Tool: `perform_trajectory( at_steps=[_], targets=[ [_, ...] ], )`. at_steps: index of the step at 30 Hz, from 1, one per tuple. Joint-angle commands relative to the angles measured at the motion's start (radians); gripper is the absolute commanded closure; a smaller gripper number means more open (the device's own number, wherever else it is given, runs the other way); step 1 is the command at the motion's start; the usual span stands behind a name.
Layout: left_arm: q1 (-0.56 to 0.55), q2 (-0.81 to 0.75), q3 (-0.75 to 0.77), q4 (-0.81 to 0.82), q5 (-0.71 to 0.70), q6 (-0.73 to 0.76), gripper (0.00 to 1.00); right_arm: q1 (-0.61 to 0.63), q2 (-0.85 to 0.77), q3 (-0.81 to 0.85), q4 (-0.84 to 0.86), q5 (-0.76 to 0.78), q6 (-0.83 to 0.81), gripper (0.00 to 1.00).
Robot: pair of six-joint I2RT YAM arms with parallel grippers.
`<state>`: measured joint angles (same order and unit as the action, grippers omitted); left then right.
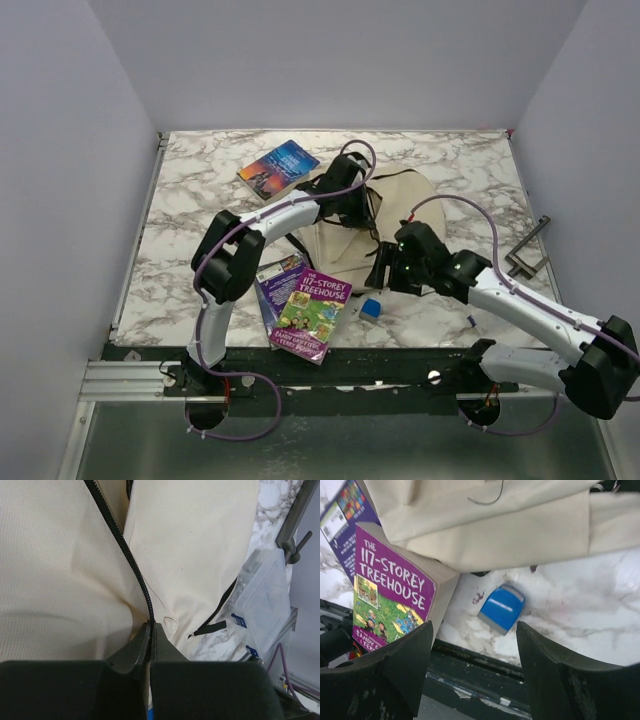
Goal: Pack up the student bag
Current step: Pick up the stationery from the center of the board.
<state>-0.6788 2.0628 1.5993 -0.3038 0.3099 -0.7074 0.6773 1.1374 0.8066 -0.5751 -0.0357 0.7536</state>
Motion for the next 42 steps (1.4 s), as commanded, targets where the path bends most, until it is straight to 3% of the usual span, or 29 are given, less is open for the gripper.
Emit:
perform_trajectory(
  at_steps=[1,5,12,28,42],
  targets=[
    [-0.01,0.02,0.014,-0.055,0.15,-0.023,1.0,0.141,-0.016,-0.063,-0.101,0.241,0.275,0.28],
    [-0.01,0.038,0.033,-0.061,0.168,-0.023,1.0,0.248,0.023,-0.093,-0.063,0.28,0.393,0.26],
    [-0.018,0.038,0.04,-0.064,0.184,-0.017,1.0,0.426,0.137,-0.034,-0.138,0.459,0.579,0.25],
    [-0.029,0.04,0.064,-0.081,0.177,0.001,1.0,0.438,0.334,0.051,-0.093,0.525,0.549,0.27],
    [-0.029,0.046,0.076,-0.095,0.172,0.011,1.0,0.439,0.371,-0.015,-0.042,0.531,0.546,0.5]
  ],
)
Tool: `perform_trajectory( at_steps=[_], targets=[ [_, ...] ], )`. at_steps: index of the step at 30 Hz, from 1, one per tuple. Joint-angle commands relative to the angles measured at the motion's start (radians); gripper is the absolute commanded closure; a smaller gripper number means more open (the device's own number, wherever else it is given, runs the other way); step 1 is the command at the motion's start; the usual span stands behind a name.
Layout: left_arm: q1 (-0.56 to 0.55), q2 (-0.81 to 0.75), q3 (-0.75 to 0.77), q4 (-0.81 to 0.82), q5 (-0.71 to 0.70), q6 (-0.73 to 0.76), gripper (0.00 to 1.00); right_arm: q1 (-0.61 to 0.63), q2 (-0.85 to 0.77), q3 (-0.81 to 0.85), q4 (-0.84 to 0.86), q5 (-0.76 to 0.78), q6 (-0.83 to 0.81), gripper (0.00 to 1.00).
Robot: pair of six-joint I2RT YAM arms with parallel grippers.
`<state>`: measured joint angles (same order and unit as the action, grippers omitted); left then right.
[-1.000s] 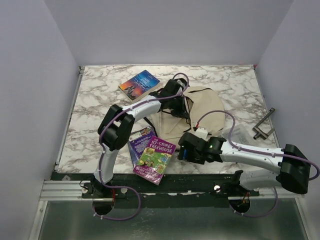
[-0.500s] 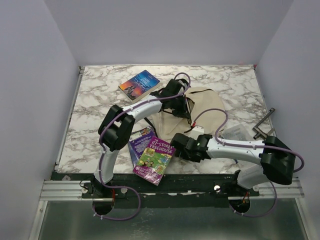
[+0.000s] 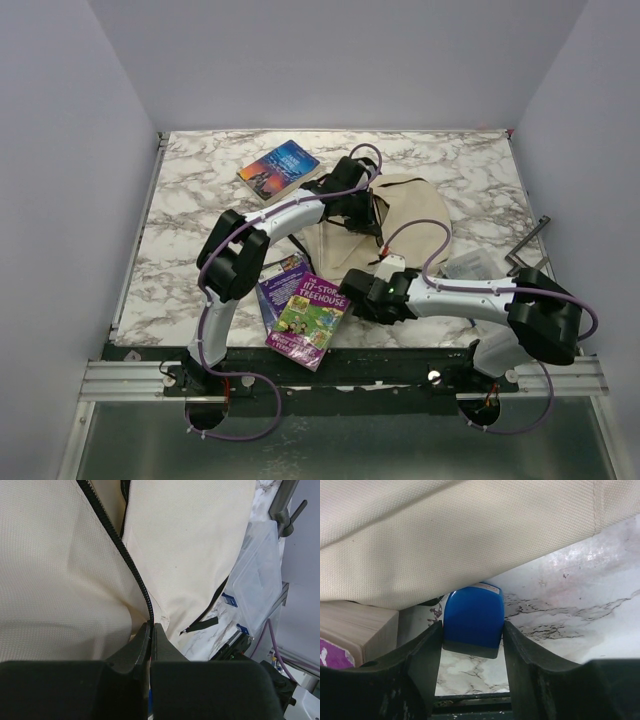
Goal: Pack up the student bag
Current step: Pick up the stationery from the center of the board, then place the stationery in the student bag.
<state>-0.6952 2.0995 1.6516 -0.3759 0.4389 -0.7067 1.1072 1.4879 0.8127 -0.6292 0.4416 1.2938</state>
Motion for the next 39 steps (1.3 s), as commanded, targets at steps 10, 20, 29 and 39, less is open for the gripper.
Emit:
perform_trajectory(
  at_steps=[10,20,29,39],
  targets=[
    [-0.012,-0.006,0.03,-0.024,0.021,0.036,1.0,0.008,-0.054,0.055,-0.125,0.088,-0.092,0.97],
    [-0.012,-0.007,0.025,-0.024,0.022,0.048,1.0,-0.185,-0.217,0.242,-0.225,0.206,-0.48,0.99],
    [-0.013,-0.038,0.012,-0.01,0.011,0.061,1.0,-0.68,-0.153,0.225,0.229,-0.314,-0.816,0.99],
    [-0.002,-0.068,-0.016,-0.003,0.014,0.069,1.0,-0.96,0.089,0.158,0.6,-0.972,-0.859,0.98]
  ],
)
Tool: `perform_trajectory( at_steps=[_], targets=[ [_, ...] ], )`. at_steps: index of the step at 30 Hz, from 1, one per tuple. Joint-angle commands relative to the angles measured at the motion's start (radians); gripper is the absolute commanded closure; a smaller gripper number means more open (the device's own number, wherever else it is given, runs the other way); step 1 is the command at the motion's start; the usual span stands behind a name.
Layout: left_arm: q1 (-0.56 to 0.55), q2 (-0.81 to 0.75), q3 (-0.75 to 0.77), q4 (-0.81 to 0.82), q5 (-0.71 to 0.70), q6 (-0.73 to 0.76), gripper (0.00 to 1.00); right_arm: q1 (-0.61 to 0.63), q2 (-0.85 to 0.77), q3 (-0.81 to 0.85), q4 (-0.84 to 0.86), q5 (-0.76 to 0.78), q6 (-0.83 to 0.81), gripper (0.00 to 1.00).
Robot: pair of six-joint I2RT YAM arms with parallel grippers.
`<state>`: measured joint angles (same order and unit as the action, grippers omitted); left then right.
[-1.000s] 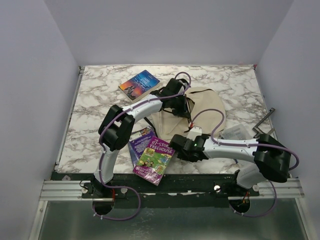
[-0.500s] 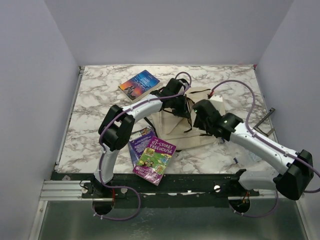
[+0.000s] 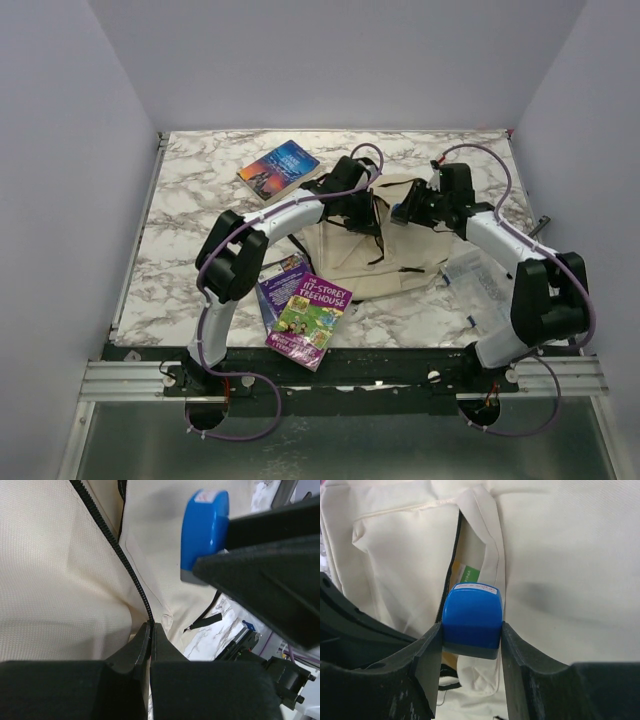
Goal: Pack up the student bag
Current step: Place the stationery in the student bag.
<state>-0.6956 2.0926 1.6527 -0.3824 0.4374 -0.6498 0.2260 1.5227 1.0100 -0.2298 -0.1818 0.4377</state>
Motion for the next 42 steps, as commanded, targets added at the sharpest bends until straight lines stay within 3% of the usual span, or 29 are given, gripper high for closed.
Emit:
perform_trajectory(
  at_steps=[1,6,12,15,18,21,23,26,28,31,32,38,42],
  targets=[
    [0.002,-0.06,-0.018,0.002,0.019,0.01,1.0,-0.09,0.083,-0.037,0.207,-0.377,0.006,0.97],
    [0.014,-0.06,-0.018,0.002,0.02,-0.002,1.0,-0.093,0.187,-0.069,0.309,-0.497,0.066,0.8],
    [0.014,-0.084,-0.044,0.048,0.006,-0.03,1.0,-0.093,0.268,-0.077,0.395,-0.569,0.118,0.72],
    [0.012,-0.089,-0.054,0.064,-0.004,-0.037,1.0,-0.093,0.302,-0.043,0.357,-0.584,0.102,0.58],
    [0.013,-0.095,-0.062,0.07,-0.013,-0.042,1.0,-0.097,0.292,-0.034,0.34,-0.594,0.113,0.37],
    [0.012,-0.099,-0.07,0.074,-0.014,-0.045,1.0,-0.106,0.273,-0.033,0.317,-0.587,0.127,0.24],
    [0.012,-0.101,-0.074,0.074,-0.015,-0.045,1.0,-0.117,0.257,-0.046,0.324,-0.591,0.147,0.21],
    [0.013,-0.1,-0.08,0.078,-0.015,-0.047,1.0,-0.141,0.236,-0.077,0.348,-0.598,0.19,0.21],
    [0.012,-0.101,-0.086,0.081,-0.013,-0.049,1.0,-0.148,0.228,-0.093,0.37,-0.591,0.208,0.29],
    [0.011,-0.099,-0.088,0.083,-0.008,-0.05,1.0,-0.15,0.234,-0.102,0.394,-0.581,0.223,0.61],
    [0.011,-0.097,-0.086,0.084,-0.005,-0.051,1.0,-0.149,0.235,-0.1,0.396,-0.575,0.225,0.66],
    [0.009,-0.085,-0.071,0.087,0.006,-0.057,1.0,-0.133,0.304,-0.06,0.397,-0.551,0.218,0.82],
    [0.006,-0.072,-0.058,0.088,0.014,-0.063,1.0,-0.082,0.366,0.008,0.39,-0.551,0.22,0.83]
  ],
)
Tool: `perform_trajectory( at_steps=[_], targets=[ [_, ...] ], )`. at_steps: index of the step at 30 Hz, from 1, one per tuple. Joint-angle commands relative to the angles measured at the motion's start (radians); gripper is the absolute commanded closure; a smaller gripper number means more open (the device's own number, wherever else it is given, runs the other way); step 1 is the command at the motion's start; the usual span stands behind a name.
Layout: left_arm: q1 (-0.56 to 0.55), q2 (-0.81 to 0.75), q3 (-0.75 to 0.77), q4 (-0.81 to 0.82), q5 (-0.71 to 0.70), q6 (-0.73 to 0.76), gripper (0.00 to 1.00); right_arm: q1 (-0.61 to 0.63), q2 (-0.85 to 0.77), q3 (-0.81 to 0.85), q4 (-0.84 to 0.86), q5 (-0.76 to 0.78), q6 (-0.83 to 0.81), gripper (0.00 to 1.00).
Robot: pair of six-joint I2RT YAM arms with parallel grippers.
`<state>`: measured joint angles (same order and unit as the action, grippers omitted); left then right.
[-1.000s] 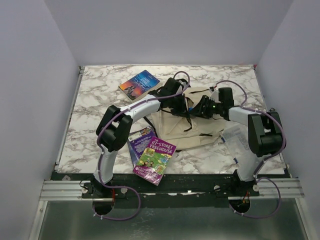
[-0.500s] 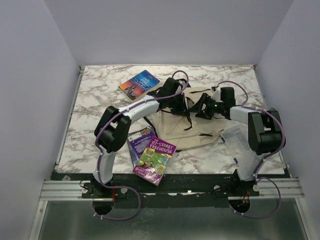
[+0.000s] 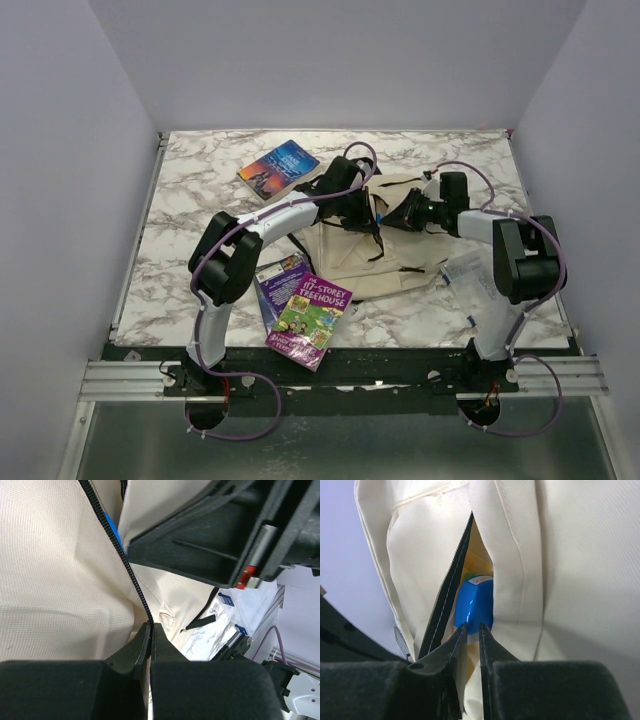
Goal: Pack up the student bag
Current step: Place the stationery in the student bag.
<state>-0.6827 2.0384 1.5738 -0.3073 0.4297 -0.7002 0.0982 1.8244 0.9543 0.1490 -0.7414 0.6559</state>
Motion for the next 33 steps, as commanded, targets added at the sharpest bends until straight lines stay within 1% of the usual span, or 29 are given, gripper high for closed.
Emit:
perform_trajectory(
  at_steps=[1,4,6,8,10,12,14,16,18,19,22,24,25,27,29,30,31,32,33],
  targets=[
    [-0.007,-0.015,0.024,0.013,0.023,-0.015,1.0,0.063,0.073,0.078,0.012,0.008,0.004,0.83],
    [-0.007,-0.009,0.028,0.014,0.03,-0.016,1.0,0.076,0.074,0.102,0.001,0.0,0.0,0.83],
    [-0.008,-0.013,0.031,0.011,0.034,-0.011,1.0,0.066,0.038,0.11,-0.082,0.079,-0.053,0.81],
    [-0.007,-0.018,0.028,0.006,0.031,0.002,0.99,0.066,0.002,0.135,-0.218,0.19,-0.12,0.76],
    [-0.007,-0.025,0.022,-0.001,0.03,0.019,0.88,0.065,-0.034,0.156,-0.342,0.286,-0.167,0.72],
    [-0.006,-0.037,0.013,-0.009,0.032,0.036,0.74,0.067,-0.087,0.149,-0.43,0.385,-0.199,0.67],
    [-0.005,-0.062,-0.005,-0.015,0.032,0.053,0.61,0.072,-0.166,0.119,-0.492,0.483,-0.223,0.58],
    [-0.004,-0.103,-0.034,-0.015,0.025,0.072,0.51,0.09,-0.249,0.094,-0.548,0.567,-0.246,0.48],
    [0.001,-0.153,-0.069,-0.015,0.017,0.091,0.43,0.137,-0.309,0.088,-0.607,0.636,-0.263,0.41],
    [0.006,-0.18,-0.087,-0.017,0.017,0.1,0.41,0.178,-0.329,0.09,-0.632,0.667,-0.272,0.37],
    [0.038,-0.274,-0.176,-0.016,0.02,0.106,0.35,0.292,-0.365,0.106,-0.723,0.772,-0.266,0.34],
    [0.068,-0.348,-0.244,-0.013,0.018,0.1,0.32,0.343,-0.387,0.113,-0.772,0.807,-0.202,0.36],
    [0.081,-0.39,-0.28,-0.011,0.019,0.094,0.3,0.348,-0.405,0.11,-0.786,0.8,-0.152,0.39],
    [0.107,-0.466,-0.34,-0.006,0.025,0.087,0.28,0.351,-0.452,0.088,-0.783,0.76,-0.007,0.4],
    [0.118,-0.53,-0.385,-0.003,0.023,0.092,0.25,0.351,-0.51,0.019,-0.7,0.659,0.145,0.4],
    [0.121,-0.555,-0.398,-0.005,0.024,0.1,0.25,0.351,-0.534,-0.018,-0.641,0.634,0.247,0.4],
    [0.121,-0.573,-0.409,-0.006,0.026,0.104,0.25,0.351,-0.557,-0.066,-0.591,0.613,0.326,0.44],
    [0.122,-0.59,-0.416,-0.006,0.029,0.106,0.25,0.353,-0.568,-0.095,-0.548,0.607,0.405,0.45],
    [0.121,-0.6,-0.421,-0.005,0.037,0.107,0.25,0.352,-0.57,-0.124,-0.514,0.601,0.443,0.46]
  ],
)
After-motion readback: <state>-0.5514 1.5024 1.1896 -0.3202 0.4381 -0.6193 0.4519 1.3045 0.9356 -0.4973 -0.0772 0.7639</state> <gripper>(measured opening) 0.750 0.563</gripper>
